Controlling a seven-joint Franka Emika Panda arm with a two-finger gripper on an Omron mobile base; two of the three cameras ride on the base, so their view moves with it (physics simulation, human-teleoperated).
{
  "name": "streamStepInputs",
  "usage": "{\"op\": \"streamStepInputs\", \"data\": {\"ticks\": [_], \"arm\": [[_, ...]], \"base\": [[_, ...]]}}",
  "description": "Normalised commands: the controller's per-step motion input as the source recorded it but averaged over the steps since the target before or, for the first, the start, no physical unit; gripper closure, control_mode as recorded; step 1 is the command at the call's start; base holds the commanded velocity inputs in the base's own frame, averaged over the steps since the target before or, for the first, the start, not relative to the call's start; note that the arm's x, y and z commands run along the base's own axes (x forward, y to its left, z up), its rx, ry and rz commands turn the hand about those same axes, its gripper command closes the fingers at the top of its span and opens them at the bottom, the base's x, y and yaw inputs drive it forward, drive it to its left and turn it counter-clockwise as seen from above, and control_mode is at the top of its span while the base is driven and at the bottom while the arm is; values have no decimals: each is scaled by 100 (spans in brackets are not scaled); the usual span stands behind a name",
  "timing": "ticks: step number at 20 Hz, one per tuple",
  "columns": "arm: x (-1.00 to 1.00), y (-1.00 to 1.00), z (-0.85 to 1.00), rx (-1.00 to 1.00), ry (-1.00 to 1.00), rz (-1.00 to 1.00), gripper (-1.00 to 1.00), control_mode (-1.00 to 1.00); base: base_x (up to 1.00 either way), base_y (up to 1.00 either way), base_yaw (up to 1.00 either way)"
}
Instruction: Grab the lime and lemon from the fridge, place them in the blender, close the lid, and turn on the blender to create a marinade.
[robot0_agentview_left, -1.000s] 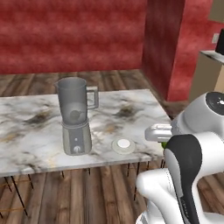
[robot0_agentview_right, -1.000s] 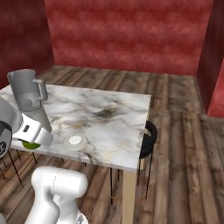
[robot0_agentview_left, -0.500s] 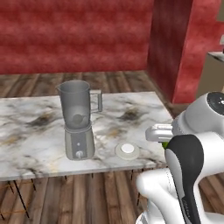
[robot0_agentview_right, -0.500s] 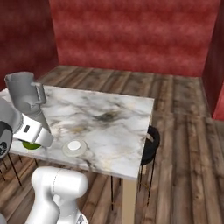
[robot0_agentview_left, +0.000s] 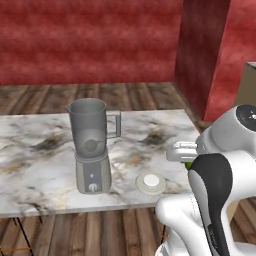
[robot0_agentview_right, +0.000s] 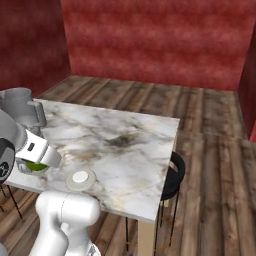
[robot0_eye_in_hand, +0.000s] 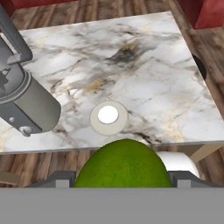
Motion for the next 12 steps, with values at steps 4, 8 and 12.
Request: {"op": "streamStepInputs", "data": {"ticks": [4,8,12], "arm": [[0,0,0,0,0,0,100,100],[0,0,0,0,0,0,100,100],[0,0,0,0,0,0,100,100]], "base": [[24,0,8],[3,0,2],[0,0,0]]}}
